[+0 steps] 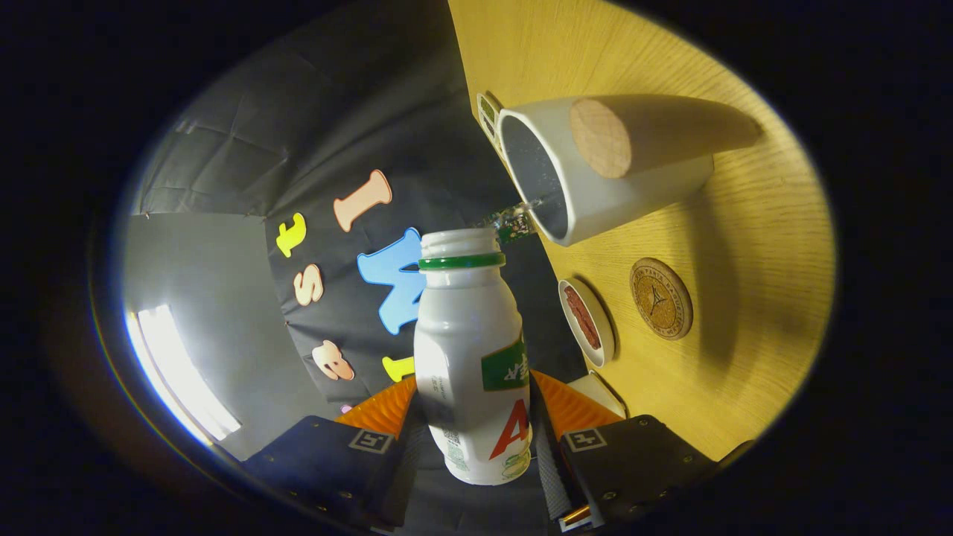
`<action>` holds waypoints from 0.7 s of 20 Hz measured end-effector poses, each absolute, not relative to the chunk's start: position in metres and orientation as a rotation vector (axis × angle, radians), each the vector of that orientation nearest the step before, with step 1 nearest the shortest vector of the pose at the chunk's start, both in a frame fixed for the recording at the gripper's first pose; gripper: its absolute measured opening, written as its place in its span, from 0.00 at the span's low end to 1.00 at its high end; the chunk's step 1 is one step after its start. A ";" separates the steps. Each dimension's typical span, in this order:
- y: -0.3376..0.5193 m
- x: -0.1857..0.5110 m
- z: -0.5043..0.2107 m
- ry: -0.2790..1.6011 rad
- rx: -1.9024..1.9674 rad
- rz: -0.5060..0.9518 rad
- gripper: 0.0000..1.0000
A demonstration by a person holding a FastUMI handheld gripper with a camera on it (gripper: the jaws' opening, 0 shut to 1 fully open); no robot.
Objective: Take the bottle from table, then pour the juice into the cup, finally place the bottle on the coaster
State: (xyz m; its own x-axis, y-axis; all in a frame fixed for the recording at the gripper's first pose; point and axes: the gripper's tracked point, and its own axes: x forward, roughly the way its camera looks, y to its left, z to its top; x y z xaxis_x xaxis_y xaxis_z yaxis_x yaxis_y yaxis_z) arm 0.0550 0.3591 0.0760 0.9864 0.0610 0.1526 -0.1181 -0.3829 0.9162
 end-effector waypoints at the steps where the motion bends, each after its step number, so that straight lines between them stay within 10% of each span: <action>1: 0.359 0.054 0.077 -0.045 1.964 0.189 0.68; 14: 0.345 0.052 0.077 -0.075 2.065 0.153 0.68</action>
